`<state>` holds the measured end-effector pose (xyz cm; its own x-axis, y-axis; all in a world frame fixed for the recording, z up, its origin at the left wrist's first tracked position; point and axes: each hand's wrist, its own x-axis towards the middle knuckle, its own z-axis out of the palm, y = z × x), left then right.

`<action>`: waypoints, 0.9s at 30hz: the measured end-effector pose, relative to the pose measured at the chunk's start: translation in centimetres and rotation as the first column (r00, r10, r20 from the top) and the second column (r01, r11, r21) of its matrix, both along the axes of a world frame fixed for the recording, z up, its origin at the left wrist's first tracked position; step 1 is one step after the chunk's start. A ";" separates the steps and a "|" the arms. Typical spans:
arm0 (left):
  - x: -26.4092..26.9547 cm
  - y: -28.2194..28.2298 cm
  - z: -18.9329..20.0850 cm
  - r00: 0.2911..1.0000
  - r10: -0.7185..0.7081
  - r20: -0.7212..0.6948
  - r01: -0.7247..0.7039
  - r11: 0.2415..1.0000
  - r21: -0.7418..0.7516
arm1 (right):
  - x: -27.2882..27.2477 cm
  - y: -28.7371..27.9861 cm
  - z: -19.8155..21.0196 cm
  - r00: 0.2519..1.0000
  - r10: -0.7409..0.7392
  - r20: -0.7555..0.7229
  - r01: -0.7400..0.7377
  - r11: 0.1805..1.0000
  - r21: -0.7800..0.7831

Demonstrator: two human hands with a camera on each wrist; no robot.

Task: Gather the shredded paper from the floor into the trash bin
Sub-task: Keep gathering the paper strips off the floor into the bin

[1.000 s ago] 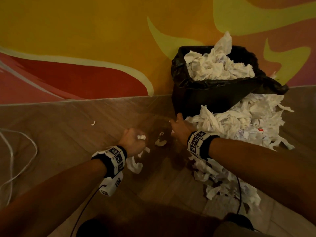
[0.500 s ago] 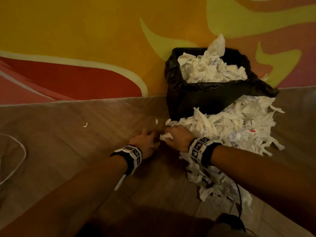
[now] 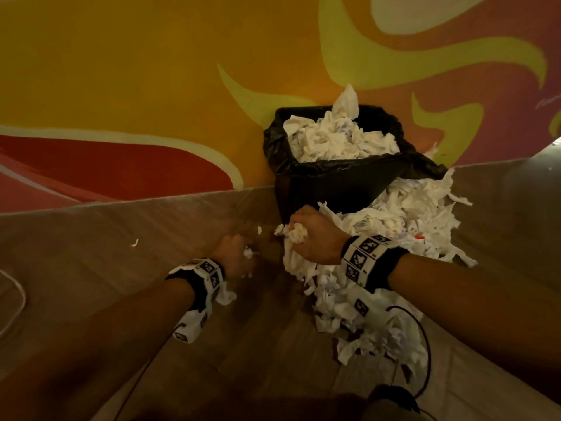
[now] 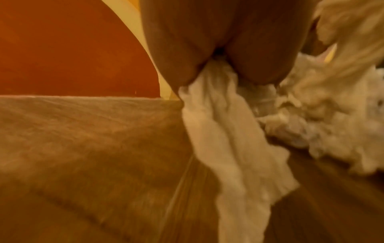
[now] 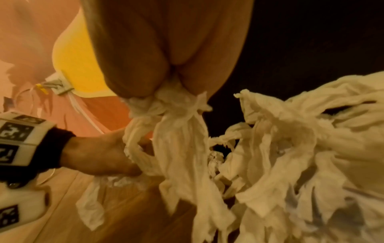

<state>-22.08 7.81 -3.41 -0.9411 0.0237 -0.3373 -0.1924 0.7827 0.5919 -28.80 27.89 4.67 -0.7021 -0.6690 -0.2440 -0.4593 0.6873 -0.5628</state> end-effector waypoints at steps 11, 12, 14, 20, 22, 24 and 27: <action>-2.4 2.0 12.2 0.902 0.209 -0.376 -0.023 0.896 0.444 | -2.2 2.4 7.3 1.000 0.003 -0.027 -0.010 0.973 -0.232; -2.9 2.4 13.1 0.883 0.224 -0.412 -0.007 0.884 0.467 | -2.7 2.7 7.9 0.999 -0.019 -0.039 0.008 0.967 -0.253; -4.0 3.2 14.9 0.837 0.268 -0.477 0.005 0.868 0.496 | -3.7 3.3 9.1 0.997 -0.050 -0.064 0.026 0.943 -0.332; -7.6 6.4 19.6 0.648 0.531 -0.547 -0.041 0.741 0.671 | -7.0 5.2 12.4 0.928 -0.353 -0.116 0.216 0.767 -0.604; -9.0 7.4 21.1 0.561 0.583 -0.587 -0.015 0.717 0.697 | -8.5 5.7 13.6 0.863 -0.491 -0.117 0.287 0.669 -0.685; -10.4 8.6 22.2 0.519 0.622 -0.585 0.001 0.684 0.729 | -9.7 6.2 14.8 0.798 -0.596 -0.093 0.330 0.561 -0.759; -12.2 10.3 22.8 0.499 0.674 -0.544 0.013 0.622 0.783 | -11.0 6.9 15.8 0.719 -0.691 -0.075 0.358 0.460 -0.813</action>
